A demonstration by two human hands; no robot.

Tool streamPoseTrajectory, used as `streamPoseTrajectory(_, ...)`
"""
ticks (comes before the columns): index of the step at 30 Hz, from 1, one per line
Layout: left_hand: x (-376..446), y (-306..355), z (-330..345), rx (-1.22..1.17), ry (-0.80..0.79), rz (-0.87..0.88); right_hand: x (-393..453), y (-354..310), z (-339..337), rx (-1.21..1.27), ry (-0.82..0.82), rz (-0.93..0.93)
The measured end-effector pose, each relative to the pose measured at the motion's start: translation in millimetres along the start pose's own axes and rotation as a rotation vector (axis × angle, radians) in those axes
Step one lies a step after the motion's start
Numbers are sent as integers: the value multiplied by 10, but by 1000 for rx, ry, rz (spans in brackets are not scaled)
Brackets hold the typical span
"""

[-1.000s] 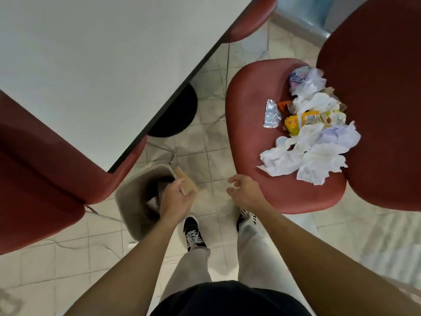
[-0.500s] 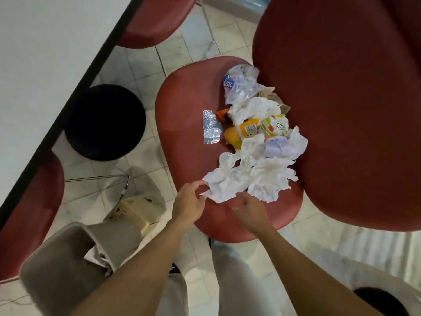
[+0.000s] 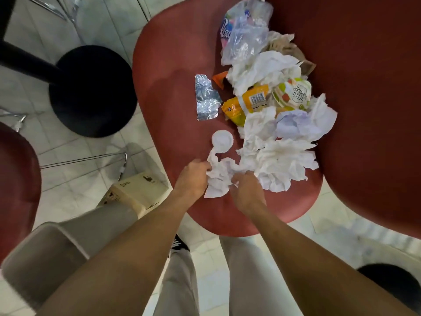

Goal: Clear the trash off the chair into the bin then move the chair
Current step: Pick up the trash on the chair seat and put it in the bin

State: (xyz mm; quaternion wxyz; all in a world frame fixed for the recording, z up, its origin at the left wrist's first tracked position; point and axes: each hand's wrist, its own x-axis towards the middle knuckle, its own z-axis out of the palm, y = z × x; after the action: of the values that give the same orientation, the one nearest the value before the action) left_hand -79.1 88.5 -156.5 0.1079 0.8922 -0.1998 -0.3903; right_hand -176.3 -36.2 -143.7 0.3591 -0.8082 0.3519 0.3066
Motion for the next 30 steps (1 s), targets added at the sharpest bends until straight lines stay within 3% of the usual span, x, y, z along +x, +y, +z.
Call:
streamPoseTrajectory(6,-268,-130,-101,-304,156,-181,-139,-21,-164,170,100,4)
streamPoseTrajectory(12,-614,-142,-330,-554,203,-224,-368,-227,-308,375,139,-18)
streamPoseTrajectory(19,-1302,-153,-720,-1154,16,-223,-949,-776,-185,515,-30,-207)
streamPoseTrajectory(23,-1558,-241,-698,-1386,29,-198,-1264,-1049,49,474,-22,-323)
streamPoseTrajectory(27,-1638,-353,-622,-1339,70,-167,-1377,-1034,175,439,-119,-379)
streamPoseTrajectory(30,-1592,-304,-588,-1218,150,-155,-1329,-837,117,501,-134,-303)
